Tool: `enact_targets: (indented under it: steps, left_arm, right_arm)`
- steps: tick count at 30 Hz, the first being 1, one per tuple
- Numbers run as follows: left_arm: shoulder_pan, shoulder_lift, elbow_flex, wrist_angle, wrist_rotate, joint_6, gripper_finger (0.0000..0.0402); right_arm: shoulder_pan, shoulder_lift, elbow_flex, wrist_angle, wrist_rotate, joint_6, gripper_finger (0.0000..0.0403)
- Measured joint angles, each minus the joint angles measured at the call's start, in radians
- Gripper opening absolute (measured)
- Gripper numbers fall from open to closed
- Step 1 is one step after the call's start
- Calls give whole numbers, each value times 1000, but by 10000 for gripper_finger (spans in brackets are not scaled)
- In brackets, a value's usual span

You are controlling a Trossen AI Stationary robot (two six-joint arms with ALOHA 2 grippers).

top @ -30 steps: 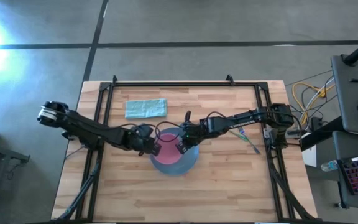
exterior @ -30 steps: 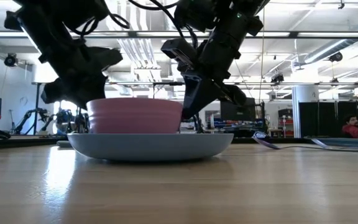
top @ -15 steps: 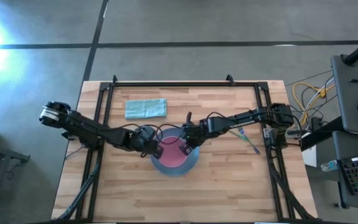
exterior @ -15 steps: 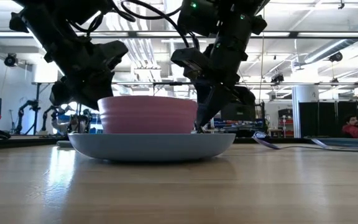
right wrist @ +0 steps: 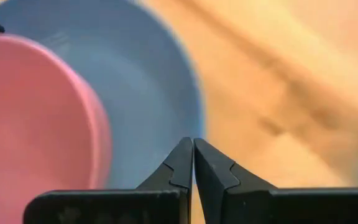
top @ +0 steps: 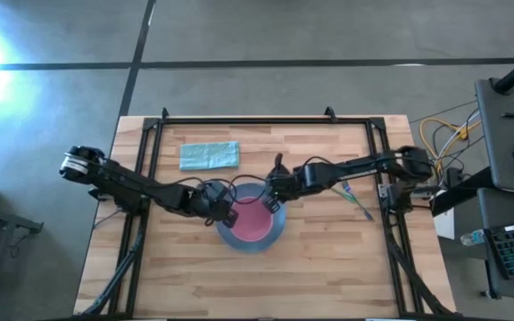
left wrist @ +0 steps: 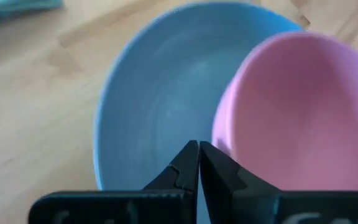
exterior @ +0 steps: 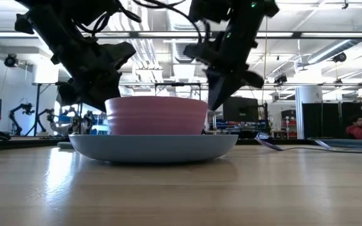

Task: Set table place
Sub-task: Adjust the position of the pink bowl upward, then put the blue spoon on the blue bowl

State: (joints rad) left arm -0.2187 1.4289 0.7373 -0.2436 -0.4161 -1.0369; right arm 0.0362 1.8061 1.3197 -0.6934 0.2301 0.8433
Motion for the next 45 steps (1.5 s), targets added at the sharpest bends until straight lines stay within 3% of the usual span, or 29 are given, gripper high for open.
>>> enact_targets:
  steps: [8,15,25,31,45]
  left_arm:
    - [12,-109,10,-7,-69,122,0]
    - [36,-228,3,-10,-38,127,0]
    - [43,-245,-12,-1,38,99,0]
    - [58,-238,6,1,96,-1,0]
    - [102,-265,86,6,97,53,0]
  right_arm:
    - [-53,-141,-23,-264,145,-113,9]
    - [-221,-240,-220,-275,-98,-193,9]
    - [-262,-292,-404,-247,-143,-310,25]
    - [-262,-292,-395,-256,-101,-313,59]
    - [-292,-222,-423,-236,-106,-451,78]
